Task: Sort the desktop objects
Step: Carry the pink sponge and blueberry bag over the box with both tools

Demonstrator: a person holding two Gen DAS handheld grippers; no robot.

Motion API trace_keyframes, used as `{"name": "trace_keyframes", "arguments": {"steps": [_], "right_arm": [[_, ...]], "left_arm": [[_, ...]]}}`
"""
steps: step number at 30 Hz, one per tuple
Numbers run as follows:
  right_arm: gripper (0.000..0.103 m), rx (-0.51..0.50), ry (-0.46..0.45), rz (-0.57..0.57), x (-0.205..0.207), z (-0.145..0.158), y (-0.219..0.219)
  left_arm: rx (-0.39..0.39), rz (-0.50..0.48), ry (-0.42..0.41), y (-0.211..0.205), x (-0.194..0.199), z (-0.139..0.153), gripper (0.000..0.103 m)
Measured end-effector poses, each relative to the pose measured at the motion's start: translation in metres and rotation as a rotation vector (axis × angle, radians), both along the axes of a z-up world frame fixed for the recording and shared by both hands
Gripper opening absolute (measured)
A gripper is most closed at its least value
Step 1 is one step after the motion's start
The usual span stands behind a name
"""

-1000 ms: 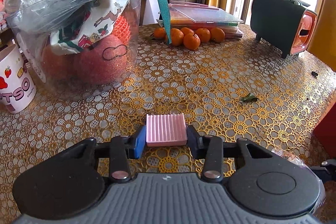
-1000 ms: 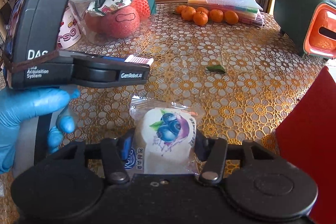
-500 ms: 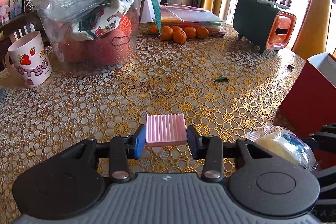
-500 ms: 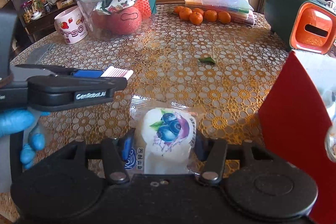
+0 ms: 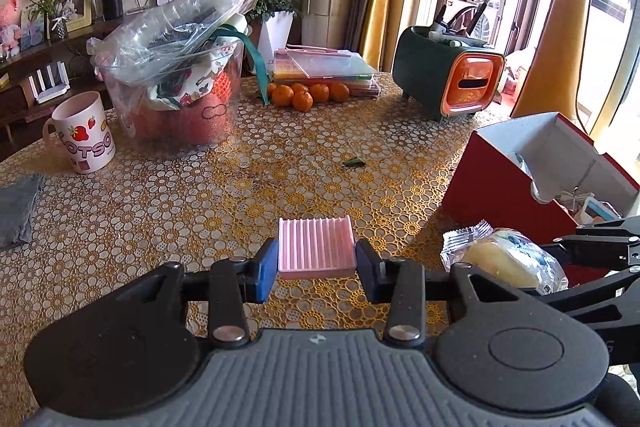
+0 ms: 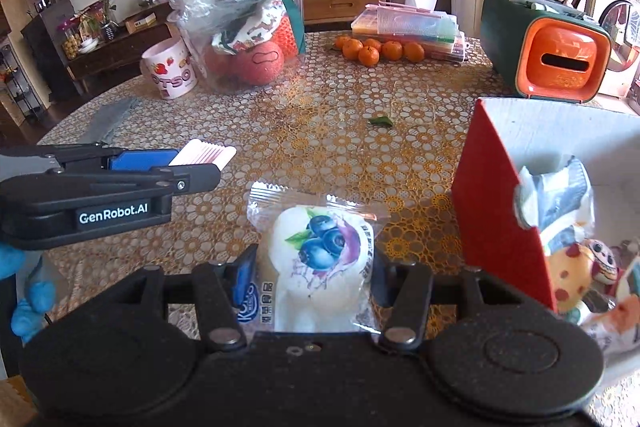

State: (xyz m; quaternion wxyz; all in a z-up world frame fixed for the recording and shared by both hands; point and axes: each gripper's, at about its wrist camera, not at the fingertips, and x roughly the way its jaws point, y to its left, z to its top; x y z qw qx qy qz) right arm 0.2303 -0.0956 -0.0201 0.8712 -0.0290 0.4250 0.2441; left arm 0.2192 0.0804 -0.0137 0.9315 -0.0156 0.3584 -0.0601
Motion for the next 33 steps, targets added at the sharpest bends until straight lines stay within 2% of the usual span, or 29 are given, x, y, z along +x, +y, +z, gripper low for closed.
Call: {"name": "trace_keyframes", "arguments": {"steps": [9, 17, 25, 33], "right_arm": [[0.054, 0.030, -0.024, 0.011, -0.033, 0.029, -0.037], [0.054, 0.038, -0.045, -0.016, -0.044, 0.044, -0.080], [0.054, 0.043, -0.061, -0.069, -0.046, 0.049, -0.134], [0.054, 0.025, -0.068, -0.139, -0.036, 0.044, -0.182]], "left_arm": [[-0.008, -0.027, -0.019, -0.029, -0.037, 0.026, 0.040], [-0.012, -0.068, -0.024, -0.068, -0.057, 0.037, 0.040], [-0.010, -0.122, -0.024, -0.111, -0.061, 0.041, 0.040], [-0.002, -0.190, -0.018, -0.159, -0.050, 0.040, 0.040]]}}
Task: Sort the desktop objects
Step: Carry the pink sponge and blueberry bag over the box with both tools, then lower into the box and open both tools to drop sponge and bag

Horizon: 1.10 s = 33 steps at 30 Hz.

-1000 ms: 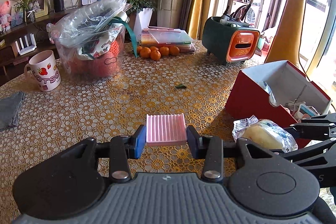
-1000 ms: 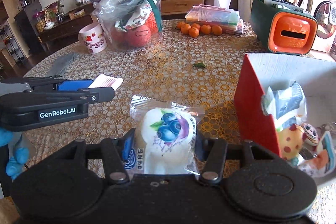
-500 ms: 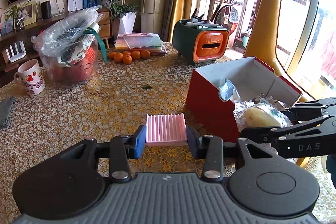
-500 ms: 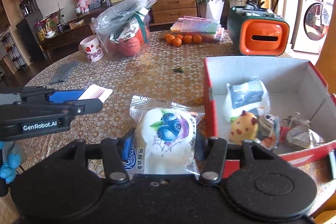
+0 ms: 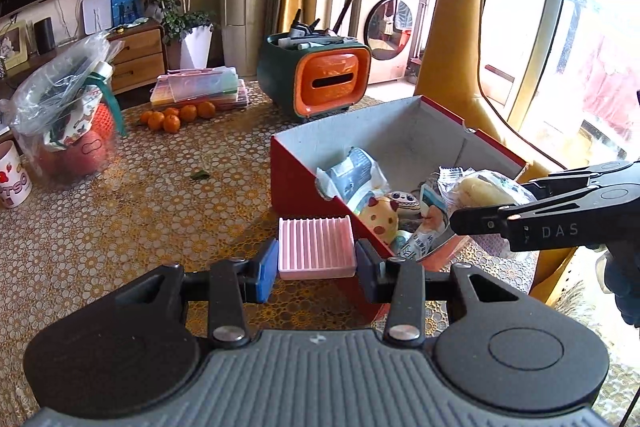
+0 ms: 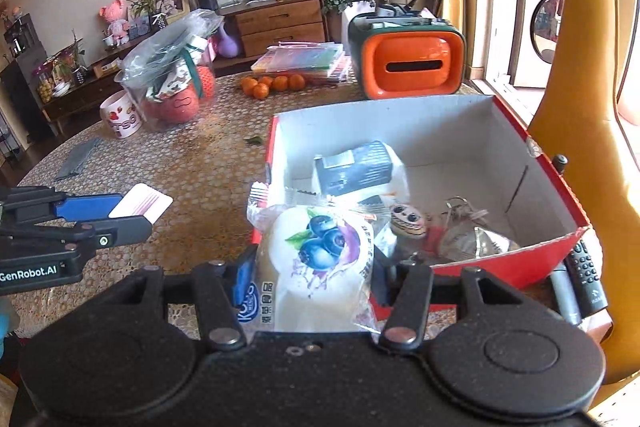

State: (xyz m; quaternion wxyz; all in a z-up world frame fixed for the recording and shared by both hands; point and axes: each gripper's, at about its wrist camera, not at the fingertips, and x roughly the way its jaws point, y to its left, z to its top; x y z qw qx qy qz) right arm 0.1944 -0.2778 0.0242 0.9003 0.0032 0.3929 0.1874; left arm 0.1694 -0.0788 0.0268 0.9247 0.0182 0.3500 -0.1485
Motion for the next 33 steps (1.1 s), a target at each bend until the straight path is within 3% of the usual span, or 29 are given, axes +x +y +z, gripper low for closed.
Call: {"name": "trace_keyframes", "arguments": {"steps": [11, 21, 33], "right_arm": [[0.054, -0.039, -0.036, -0.111, 0.039, -0.005, -0.061], [0.054, -0.057, -0.021, -0.144, 0.080, -0.025, -0.077], [0.054, -0.105, 0.042, -0.112, 0.119, -0.054, -0.070]], "left_arm": [[0.041, -0.094, -0.004, -0.070, 0.039, -0.005, 0.040], [0.117, -0.137, -0.006, -0.113, 0.090, -0.023, 0.040], [0.151, -0.153, 0.117, -0.132, 0.144, -0.056, 0.040]]}}
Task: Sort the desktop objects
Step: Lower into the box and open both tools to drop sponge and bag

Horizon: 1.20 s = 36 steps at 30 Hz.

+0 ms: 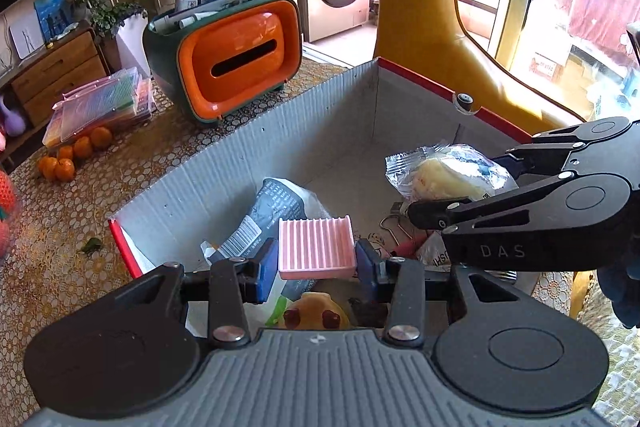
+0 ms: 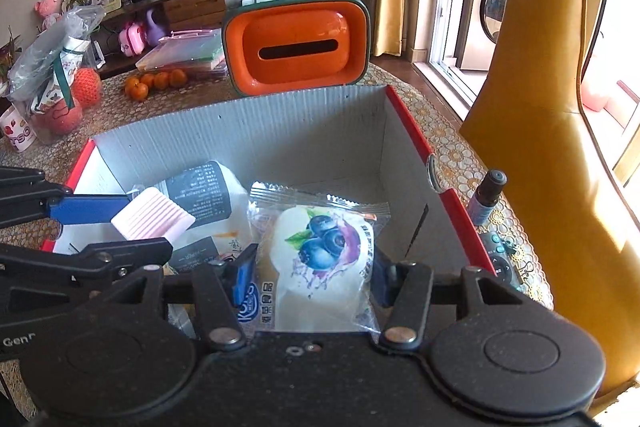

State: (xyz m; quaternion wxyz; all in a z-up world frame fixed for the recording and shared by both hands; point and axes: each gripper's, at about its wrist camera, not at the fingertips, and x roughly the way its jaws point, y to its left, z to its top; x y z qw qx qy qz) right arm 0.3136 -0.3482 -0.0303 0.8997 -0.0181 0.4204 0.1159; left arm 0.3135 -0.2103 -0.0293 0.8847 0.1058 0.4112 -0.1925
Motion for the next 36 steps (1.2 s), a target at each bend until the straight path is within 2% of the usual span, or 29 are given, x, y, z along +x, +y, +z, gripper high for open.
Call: {"name": "trace_keyframes", "arguments": {"steps": [5, 14, 17, 19, 22, 36], "right_arm": [[0.054, -0.005, 0.011, 0.012, 0.004, -0.004, 0.002], [0.056, -0.014, 0.033, 0.023, 0.012, -0.008, 0.004], [0.057, -0.018, 0.039, 0.026, 0.015, -0.007, 0.004], [0.067, -0.022, 0.037, 0.025, 0.016, -0.006, 0.004], [0.069, -0.019, 0.038, 0.020, 0.016, -0.005, 0.003], [0.072, 0.001, 0.014, -0.005, 0.001, 0.016, -0.001]], "left_arm": [[0.010, 0.000, 0.058, -0.003, 0.009, -0.011, 0.041], [-0.007, 0.006, 0.108, -0.001, 0.016, -0.023, 0.041], [-0.005, 0.005, 0.104, 0.000, 0.015, -0.023, 0.049], [-0.016, 0.003, 0.095, 0.001, 0.013, -0.021, 0.061], [-0.032, 0.011, 0.076, 0.004, 0.011, -0.017, 0.067], [-0.077, 0.020, -0.003, 0.021, -0.021, 0.012, 0.067]]}}
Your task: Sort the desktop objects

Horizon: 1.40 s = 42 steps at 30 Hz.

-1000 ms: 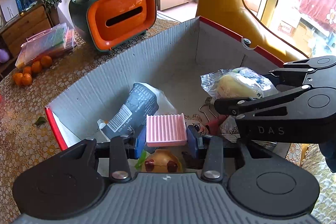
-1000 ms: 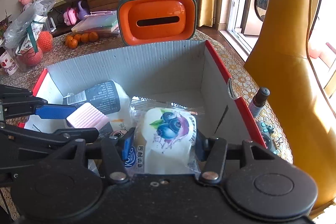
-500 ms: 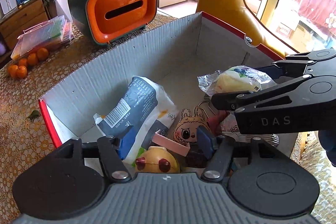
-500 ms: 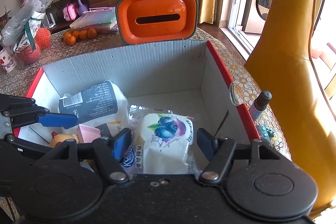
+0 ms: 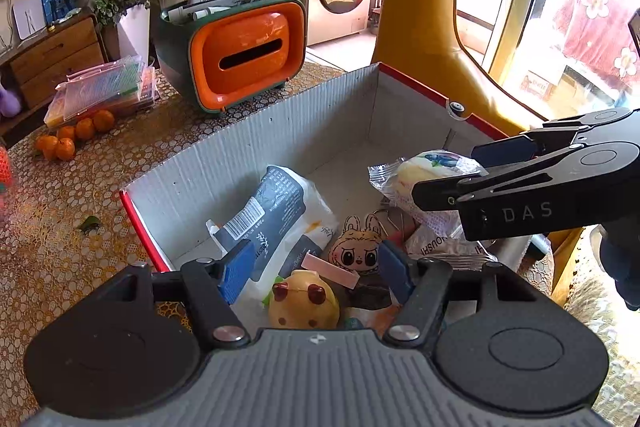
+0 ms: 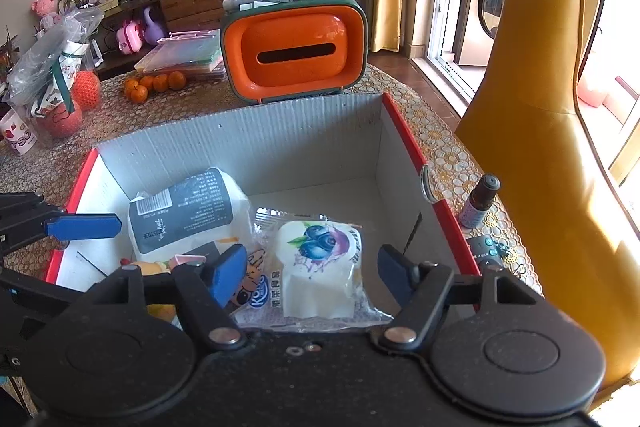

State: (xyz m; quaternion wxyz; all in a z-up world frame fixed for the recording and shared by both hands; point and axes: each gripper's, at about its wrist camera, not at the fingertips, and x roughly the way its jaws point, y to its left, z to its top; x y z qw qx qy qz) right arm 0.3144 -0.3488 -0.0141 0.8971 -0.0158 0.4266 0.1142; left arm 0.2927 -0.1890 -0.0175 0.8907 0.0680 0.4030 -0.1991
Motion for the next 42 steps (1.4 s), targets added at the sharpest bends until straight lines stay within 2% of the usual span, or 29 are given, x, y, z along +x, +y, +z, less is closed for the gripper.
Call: {"name": "trace_keyframes", "arguments": {"steps": [12, 21, 24, 28, 33, 38, 40, 42], "right_arm": [[0.075, 0.045, -0.052, 0.046, -0.046, 0.032, 0.006], [0.075, 0.080, -0.085, 0.089, -0.080, 0.041, 0.018], [0.076, 0.098, -0.099, 0.096, -0.090, 0.044, 0.020], [0.078, 0.121, -0.115, 0.098, -0.103, 0.046, 0.020], [0.080, 0.138, -0.132, 0.096, -0.118, 0.046, 0.018], [0.085, 0.153, -0.150, 0.086, -0.133, 0.045, 0.014], [0.087, 0.157, -0.159, 0.082, -0.139, 0.045, 0.012], [0.089, 0.156, -0.170, 0.079, -0.145, 0.045, 0.011]], "left_arm": [[-0.024, 0.057, -0.095, 0.027, -0.047, 0.033, 0.067], [-0.056, 0.071, -0.109, 0.047, -0.077, 0.041, 0.067], [-0.063, 0.072, -0.118, 0.051, -0.087, 0.042, 0.072], [-0.064, 0.072, -0.129, 0.054, -0.100, 0.043, 0.074], [-0.068, 0.073, -0.140, 0.056, -0.112, 0.043, 0.082], [-0.075, 0.066, -0.152, 0.057, -0.123, 0.043, 0.093], [-0.082, 0.065, -0.156, 0.057, -0.127, 0.043, 0.103], [-0.087, 0.062, -0.161, 0.057, -0.131, 0.044, 0.103]]}}
